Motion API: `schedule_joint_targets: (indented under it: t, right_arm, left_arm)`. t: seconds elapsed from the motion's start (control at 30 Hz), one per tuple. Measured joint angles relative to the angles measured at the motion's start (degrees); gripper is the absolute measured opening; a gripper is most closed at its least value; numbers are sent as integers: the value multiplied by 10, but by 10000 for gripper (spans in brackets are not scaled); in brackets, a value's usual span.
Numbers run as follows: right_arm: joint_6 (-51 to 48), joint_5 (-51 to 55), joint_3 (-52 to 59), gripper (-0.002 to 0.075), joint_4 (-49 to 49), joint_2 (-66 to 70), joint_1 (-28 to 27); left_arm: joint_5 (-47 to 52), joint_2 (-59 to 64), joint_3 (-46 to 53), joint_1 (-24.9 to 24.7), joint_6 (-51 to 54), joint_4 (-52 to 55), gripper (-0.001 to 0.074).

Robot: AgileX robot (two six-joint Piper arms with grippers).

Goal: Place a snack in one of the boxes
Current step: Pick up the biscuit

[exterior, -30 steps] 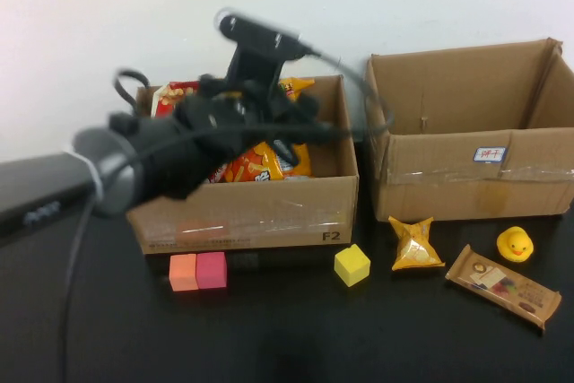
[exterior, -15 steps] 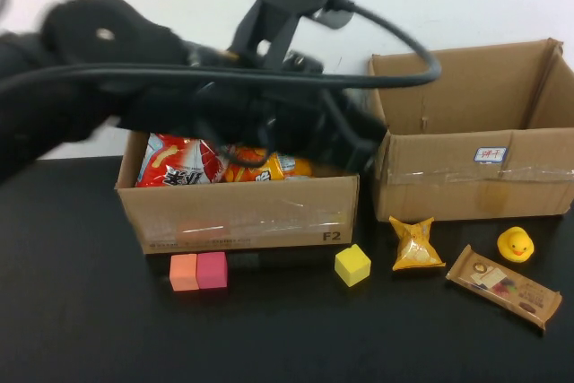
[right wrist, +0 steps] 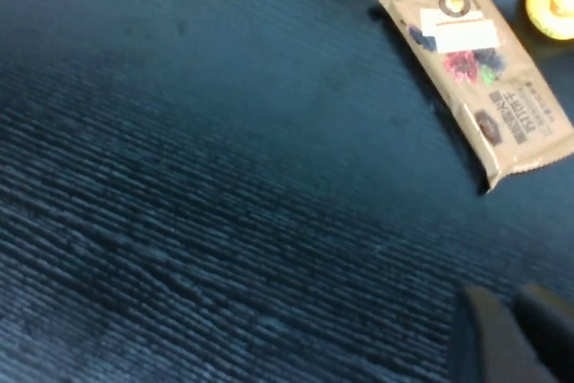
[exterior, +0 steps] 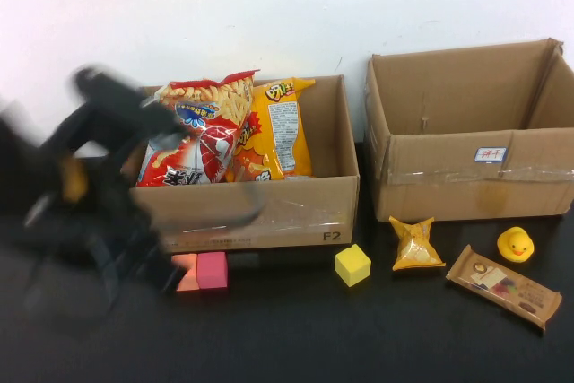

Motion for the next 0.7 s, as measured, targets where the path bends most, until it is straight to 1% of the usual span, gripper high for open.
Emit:
schedule_joint_targets:
  t: [0.07, 0.17, 0.2, 0.23, 0.3, 0.33, 0.4, 0.47, 0.57, 0.7]
  right_arm:
    - [0, 0, -16, 99, -3, 26, 0]
    - [0, -4, -46, 243, -25, 72, 0]
    - [0, -9, -57, 312, -34, 90, 0]
    - [0, -26, -78, 440, -41, 127, 0]
    - [0, -48, -98, 547, -45, 167, 0]
    - [0, -58, -105, 578, -45, 185, 0]
    - [0, -76, -123, 610, -45, 231, 0]
    - [0, -97, -137, 622, -46, 274, 0]
    - [0, -133, -159, 630, -46, 347, 0]
    - [0, -139, -200, 631, -44, 434, -1]
  left_arm:
    - [-28, -47, 52, 0, -23, 3, -1]
    - [-65, -114, 135, 0, -39, -6, 0]
    - [-73, -135, 161, 0, -41, -9, -1]
    - [-85, -175, 204, 0, -41, -10, -1]
    - [-97, -213, 248, 0, -42, -9, 0]
    - [-104, -231, 268, 0, -43, -4, 0]
    - [-115, -264, 301, 0, -43, 4, -1]
    - [-122, -295, 330, 0, -43, 16, -1]
    - [-125, -344, 357, 0, -43, 33, -1]
    - [-127, -392, 377, 0, -43, 42, -1]
